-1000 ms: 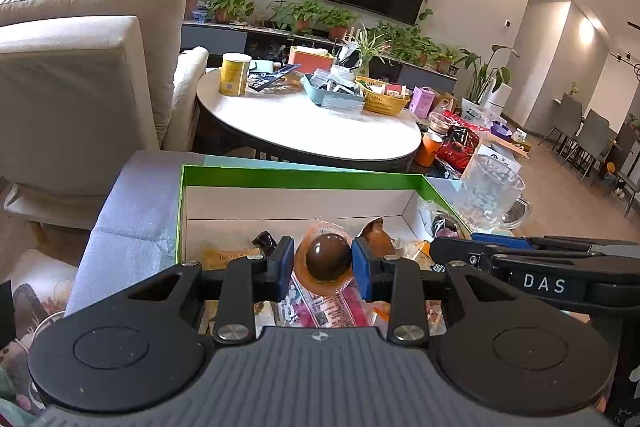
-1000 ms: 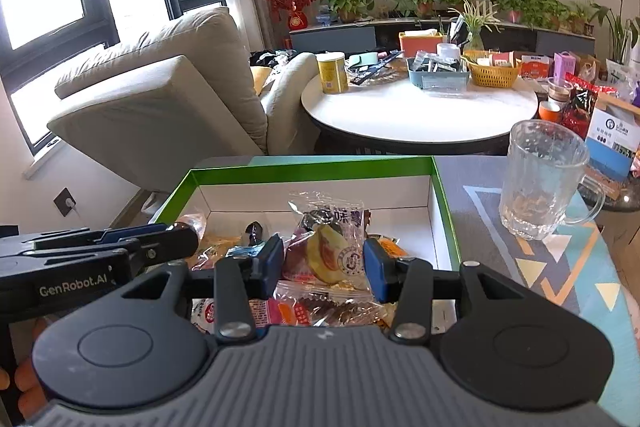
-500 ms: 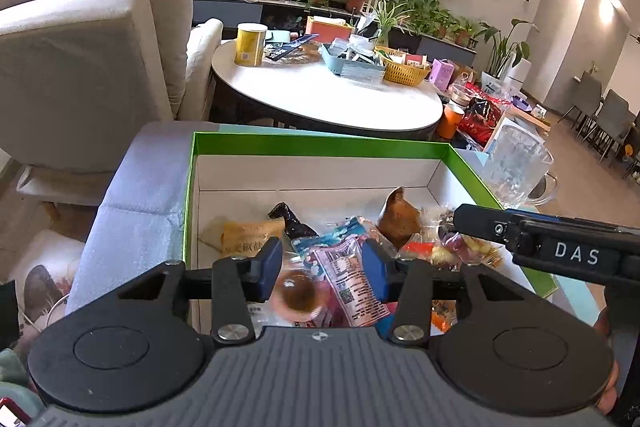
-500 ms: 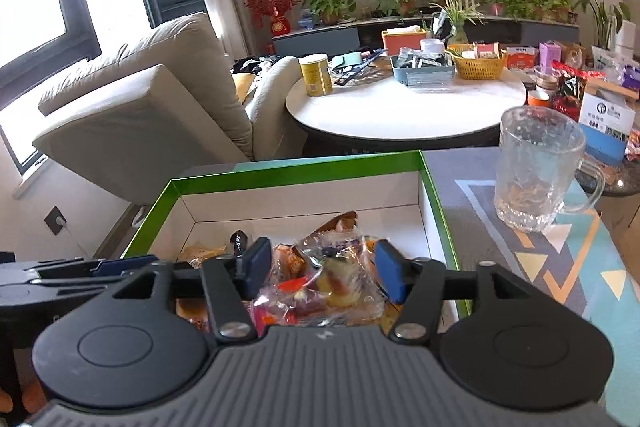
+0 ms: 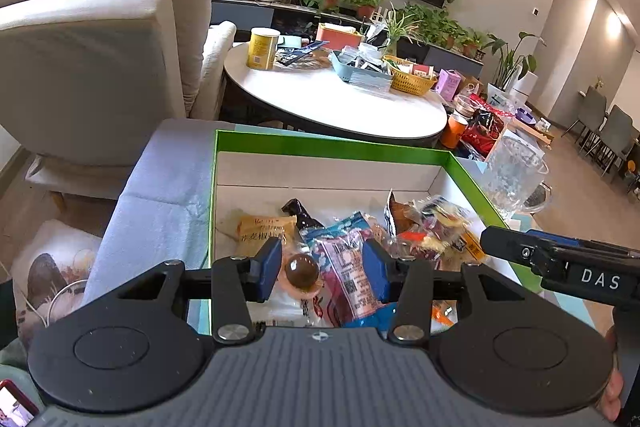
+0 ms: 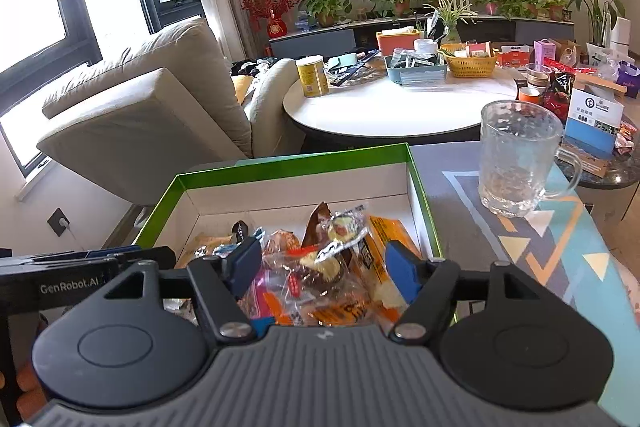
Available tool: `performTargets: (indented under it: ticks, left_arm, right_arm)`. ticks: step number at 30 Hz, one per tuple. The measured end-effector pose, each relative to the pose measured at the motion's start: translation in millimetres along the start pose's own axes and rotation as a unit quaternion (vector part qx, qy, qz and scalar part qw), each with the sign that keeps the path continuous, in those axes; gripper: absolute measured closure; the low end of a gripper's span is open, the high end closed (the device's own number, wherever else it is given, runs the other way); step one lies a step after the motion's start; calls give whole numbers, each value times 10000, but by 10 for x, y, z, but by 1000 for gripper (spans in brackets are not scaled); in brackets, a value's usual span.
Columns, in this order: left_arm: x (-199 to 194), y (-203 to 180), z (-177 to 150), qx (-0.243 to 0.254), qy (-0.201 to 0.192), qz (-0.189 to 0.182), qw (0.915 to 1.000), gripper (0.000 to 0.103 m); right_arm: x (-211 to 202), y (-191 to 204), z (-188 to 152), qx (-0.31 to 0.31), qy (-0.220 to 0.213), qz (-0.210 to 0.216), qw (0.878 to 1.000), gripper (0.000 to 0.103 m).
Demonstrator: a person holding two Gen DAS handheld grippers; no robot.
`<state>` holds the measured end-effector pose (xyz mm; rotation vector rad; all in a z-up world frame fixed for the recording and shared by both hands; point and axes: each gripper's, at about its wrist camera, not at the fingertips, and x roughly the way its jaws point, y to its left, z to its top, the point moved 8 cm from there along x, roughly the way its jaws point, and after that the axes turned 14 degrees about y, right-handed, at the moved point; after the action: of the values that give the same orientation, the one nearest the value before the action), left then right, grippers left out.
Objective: Organize snacks
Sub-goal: 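Open both tools to drop the snacks into the box, then grasp the black striped packet with the left tool while the right grasps a pink wrapper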
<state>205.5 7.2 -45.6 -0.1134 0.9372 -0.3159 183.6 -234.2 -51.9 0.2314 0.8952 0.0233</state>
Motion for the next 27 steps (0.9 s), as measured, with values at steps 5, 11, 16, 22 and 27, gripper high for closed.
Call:
performTargets:
  ticks: [5,11,16,22,27]
  left_arm:
    - [-110,-49,-125,87,21,-44,10000,61]
    - [-185,-74,-243,124,74,-44,9999,61]
    - [-245,-44,-342,91,99,-22,9999,61]
    - [-337,44,-464,22,75,42,10000,61]
    - [-317,141,-570,-100,232,59,9997,61]
  right_arm:
    - [-96,-3,-88,-18,-4,-23,10000,55]
    - [-181,-37,-237,-1,56,-62,10000,55]
    - [-256,-34,-329,-22,76,-86,9999,55]
    - [-279,-32,-441,-61,171,-151,9997,55]
    - [-220,-5,-617,10,408,15,9992,55]
